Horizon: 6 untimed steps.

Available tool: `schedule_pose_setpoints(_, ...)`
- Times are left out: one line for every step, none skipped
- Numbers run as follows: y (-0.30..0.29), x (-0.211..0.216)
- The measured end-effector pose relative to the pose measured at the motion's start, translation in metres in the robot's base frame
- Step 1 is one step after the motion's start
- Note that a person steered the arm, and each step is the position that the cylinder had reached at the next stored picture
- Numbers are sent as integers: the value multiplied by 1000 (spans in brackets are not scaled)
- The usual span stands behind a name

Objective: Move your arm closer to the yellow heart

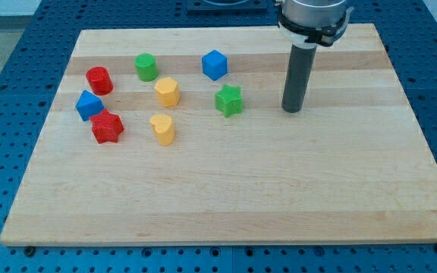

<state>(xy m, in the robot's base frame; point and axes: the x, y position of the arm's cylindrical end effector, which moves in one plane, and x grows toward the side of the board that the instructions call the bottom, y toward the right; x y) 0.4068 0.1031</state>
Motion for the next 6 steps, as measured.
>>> schedule_pose_setpoints(0,0)
schedule_pose_setpoints(-18,22)
schedule_pose_setpoints(-72,48)
schedule_pose_setpoints(-145,74)
schedule_pose_setpoints(-150,76)
schedule_pose_setpoints(-173,79)
